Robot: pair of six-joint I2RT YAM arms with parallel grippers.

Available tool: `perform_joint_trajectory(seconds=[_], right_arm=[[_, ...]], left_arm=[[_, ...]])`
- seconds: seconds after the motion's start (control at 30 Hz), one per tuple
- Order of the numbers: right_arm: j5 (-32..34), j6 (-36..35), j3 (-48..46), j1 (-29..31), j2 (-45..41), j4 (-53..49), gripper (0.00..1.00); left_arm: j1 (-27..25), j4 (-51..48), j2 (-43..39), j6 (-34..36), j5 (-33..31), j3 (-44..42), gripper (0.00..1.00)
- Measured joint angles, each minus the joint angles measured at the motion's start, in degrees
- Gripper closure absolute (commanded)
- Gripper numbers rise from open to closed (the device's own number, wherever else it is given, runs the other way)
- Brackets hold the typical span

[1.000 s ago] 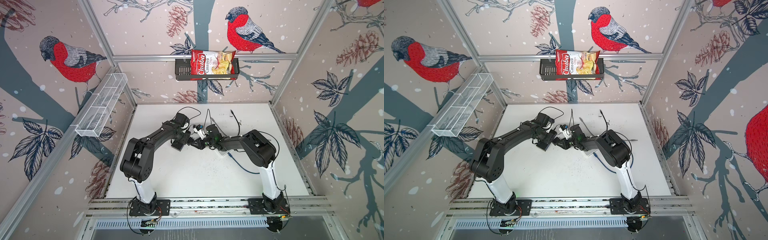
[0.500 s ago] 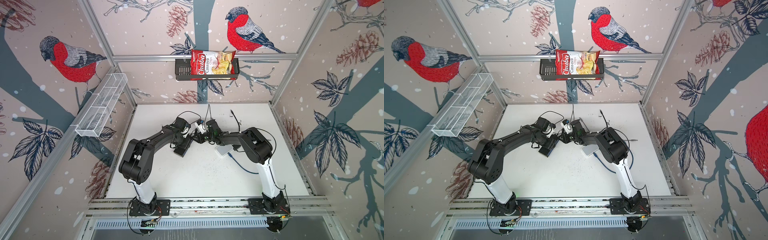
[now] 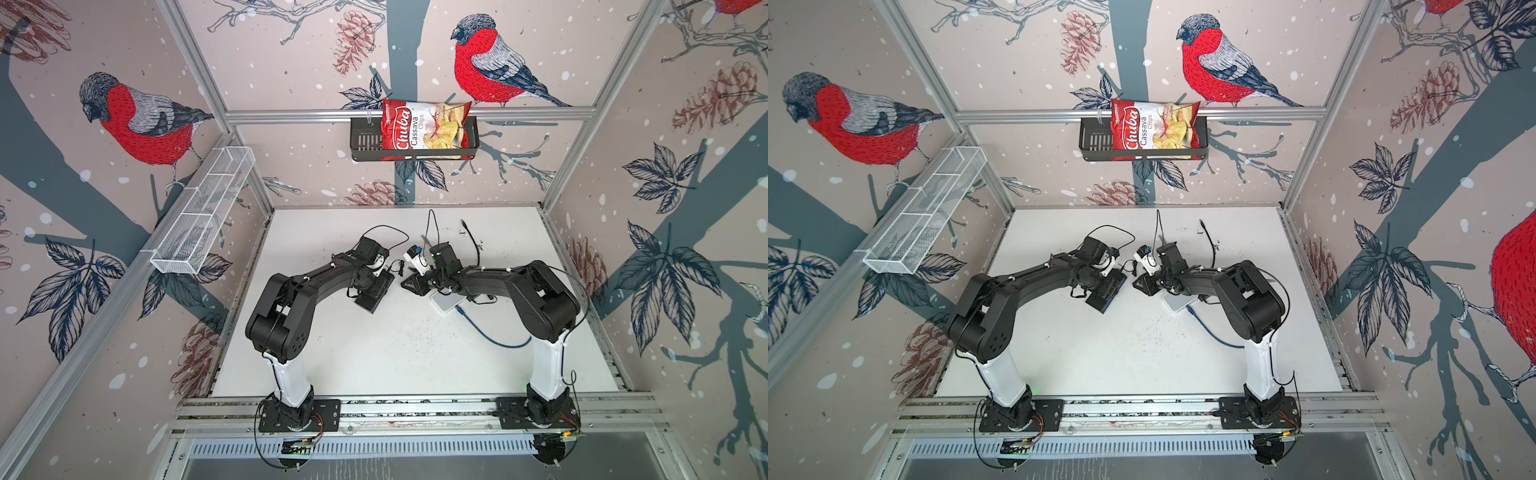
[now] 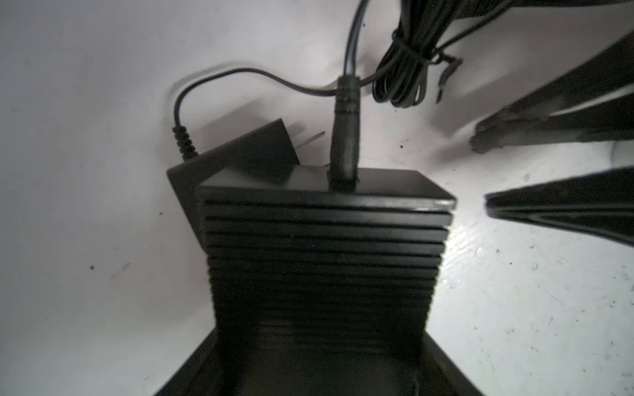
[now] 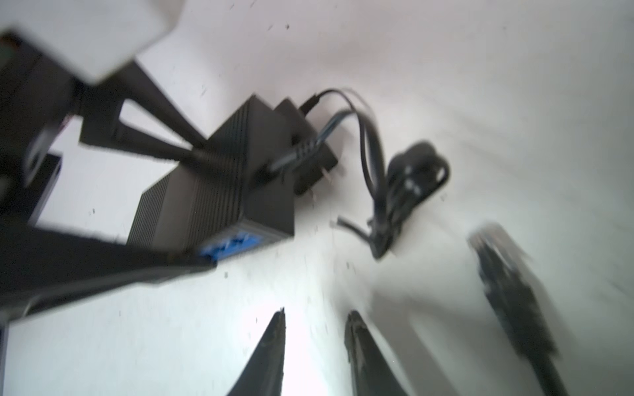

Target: Insert the plug into the switch port

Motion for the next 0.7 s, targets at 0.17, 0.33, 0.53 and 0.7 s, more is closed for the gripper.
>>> perform_joint_trajectory(seconds=[0.17,0.33,0.53,0.7], right_arm=[[0.7,-2.9,-4.3,-1.0,-5.7,0.2,0.68],[0.6,-4.4,-7.4,-1.7,-9.7,0.7,0.68],[-4.3,-5.8,-9.4,-2.3,-12.5,1.6,0.68],[-5.0,-5.7,-10.8,-2.3,-14.3,3.0,0.68]], left_arm=[[-1.4,1.2,2.0,1.0,-1.8,1.4,0.59],[-2.3,2.3,1.9,1.3,-3.0,1.3,0.59],[-1.7,-1.0,-1.3,1.3,-0.7,-1.0,0.59],[0.3,-3.4,-5.4,1.3,0.4,-2.6,0.59]])
